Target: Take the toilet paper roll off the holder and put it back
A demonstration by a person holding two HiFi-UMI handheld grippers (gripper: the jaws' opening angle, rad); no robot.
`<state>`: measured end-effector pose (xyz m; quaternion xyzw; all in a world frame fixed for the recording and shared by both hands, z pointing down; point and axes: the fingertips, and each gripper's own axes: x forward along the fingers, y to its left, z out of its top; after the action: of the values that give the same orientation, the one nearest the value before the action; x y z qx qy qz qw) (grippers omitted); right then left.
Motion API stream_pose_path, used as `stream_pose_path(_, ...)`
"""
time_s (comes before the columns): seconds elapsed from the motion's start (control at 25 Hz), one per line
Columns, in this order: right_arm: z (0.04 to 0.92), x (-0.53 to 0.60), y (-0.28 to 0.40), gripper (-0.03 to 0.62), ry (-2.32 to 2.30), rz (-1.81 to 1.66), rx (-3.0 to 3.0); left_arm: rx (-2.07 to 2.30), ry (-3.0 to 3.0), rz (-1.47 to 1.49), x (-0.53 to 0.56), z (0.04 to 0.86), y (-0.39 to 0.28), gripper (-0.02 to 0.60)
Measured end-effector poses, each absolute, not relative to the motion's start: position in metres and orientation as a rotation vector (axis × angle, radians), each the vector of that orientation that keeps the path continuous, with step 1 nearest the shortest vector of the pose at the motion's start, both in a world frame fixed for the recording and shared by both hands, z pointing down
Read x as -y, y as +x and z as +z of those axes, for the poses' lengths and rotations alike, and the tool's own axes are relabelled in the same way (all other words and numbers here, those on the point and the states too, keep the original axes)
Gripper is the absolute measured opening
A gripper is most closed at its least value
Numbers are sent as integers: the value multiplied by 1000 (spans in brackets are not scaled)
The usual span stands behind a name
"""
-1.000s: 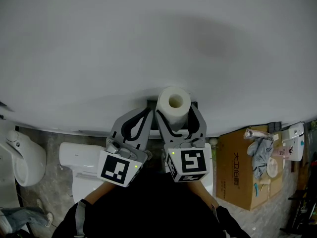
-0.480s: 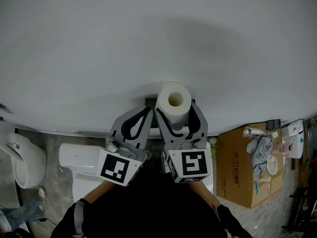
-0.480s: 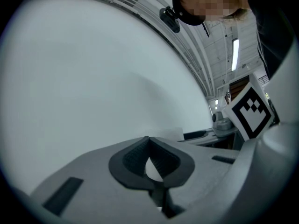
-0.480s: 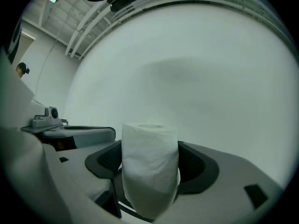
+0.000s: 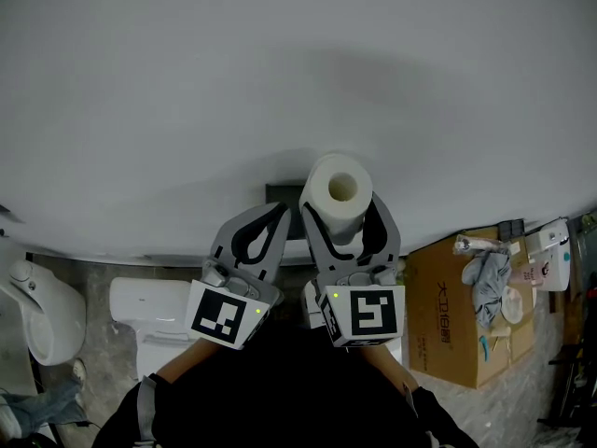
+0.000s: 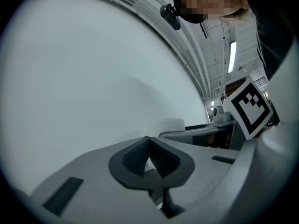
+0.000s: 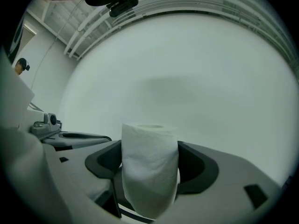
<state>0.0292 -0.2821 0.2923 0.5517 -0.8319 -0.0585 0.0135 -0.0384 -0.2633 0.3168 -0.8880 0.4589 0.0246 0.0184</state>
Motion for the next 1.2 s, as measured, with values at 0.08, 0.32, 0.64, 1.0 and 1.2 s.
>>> stream_pose_path(0.08, 290, 281, 37, 353, 1749, -190, 2576, -1414, -2765, 78, 262, 317, -35, 6)
stream_pose_path(0.32, 284, 280, 61, 353, 1830, -204, 2517, -1372, -2786, 81, 264, 314, -21, 6)
stream_pose_path(0.64, 285, 276, 81, 353, 1898, -217, 2454, -1339, -2805, 84, 265, 313, -10, 6)
stream_pose_path(1.0, 285, 276, 100, 353, 1958, -210, 2405, -1336, -2815, 82, 265, 317, -4, 6)
stream_pose_path(1.2, 289, 278, 104, 353, 1963, -201, 2399, -1356, -2809, 78, 265, 319, -5, 6)
